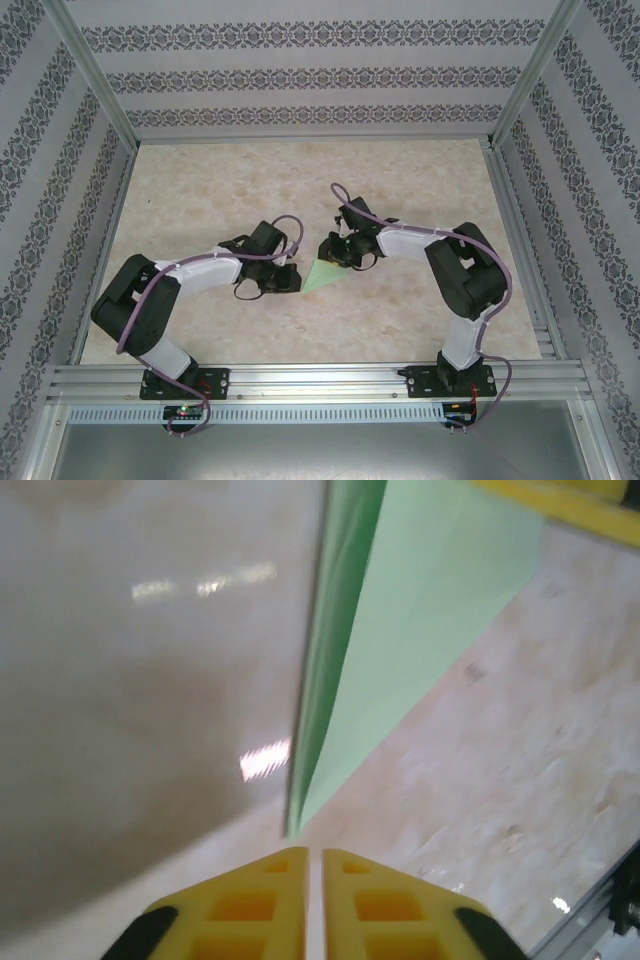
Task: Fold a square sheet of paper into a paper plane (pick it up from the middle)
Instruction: Fourth fold the wing at the center of the table, then turn over the paper at the center of the table.
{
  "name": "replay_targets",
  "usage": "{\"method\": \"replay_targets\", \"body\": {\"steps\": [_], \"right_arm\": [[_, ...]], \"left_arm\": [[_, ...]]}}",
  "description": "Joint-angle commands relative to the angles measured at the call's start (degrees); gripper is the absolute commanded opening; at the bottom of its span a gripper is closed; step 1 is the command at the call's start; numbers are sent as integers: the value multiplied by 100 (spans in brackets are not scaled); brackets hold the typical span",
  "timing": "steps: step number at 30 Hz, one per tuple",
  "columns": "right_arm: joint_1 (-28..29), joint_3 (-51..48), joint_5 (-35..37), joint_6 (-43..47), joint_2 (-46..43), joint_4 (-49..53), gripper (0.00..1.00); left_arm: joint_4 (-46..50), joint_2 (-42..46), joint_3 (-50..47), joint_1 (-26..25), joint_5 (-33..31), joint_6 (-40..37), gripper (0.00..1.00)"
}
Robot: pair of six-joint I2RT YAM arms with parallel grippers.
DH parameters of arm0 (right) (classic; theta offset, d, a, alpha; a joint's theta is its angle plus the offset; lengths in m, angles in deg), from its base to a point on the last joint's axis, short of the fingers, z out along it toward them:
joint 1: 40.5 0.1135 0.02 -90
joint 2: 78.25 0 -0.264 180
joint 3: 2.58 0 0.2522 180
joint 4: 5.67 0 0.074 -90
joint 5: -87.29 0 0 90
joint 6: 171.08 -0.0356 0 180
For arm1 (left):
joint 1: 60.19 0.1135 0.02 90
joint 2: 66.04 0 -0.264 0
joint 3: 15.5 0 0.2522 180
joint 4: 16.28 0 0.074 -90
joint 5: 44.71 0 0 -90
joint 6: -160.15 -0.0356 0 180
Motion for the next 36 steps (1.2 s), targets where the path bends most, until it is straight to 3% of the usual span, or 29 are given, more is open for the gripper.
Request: {"method": "replay_targets", "body": {"steps": [1,7,13,23,32,36], "right_arm": [[-87,-10,550,-285,-651,-16,35],[-195,-667,1338,-1105,-1281,-51,46],[-213,-815,1301,-1490,-1095,-217,51],[-60,-421,743,-1434,-287,-766,44],[108,-543,238,-1626,-13,-1784,35],[204,-744,241,-1657,-29,-2177,31]], "left_arm": [[-135,214,305,58,-402,104,20],[-459,-107,557,66,-502,127,30],[-632,-571,811,71,-458,112,31],[-511,-765,891,145,-840,256,33],[-623,-700,729,457,-549,430,39],[-681,-570,597,697,-355,511,48]]}}
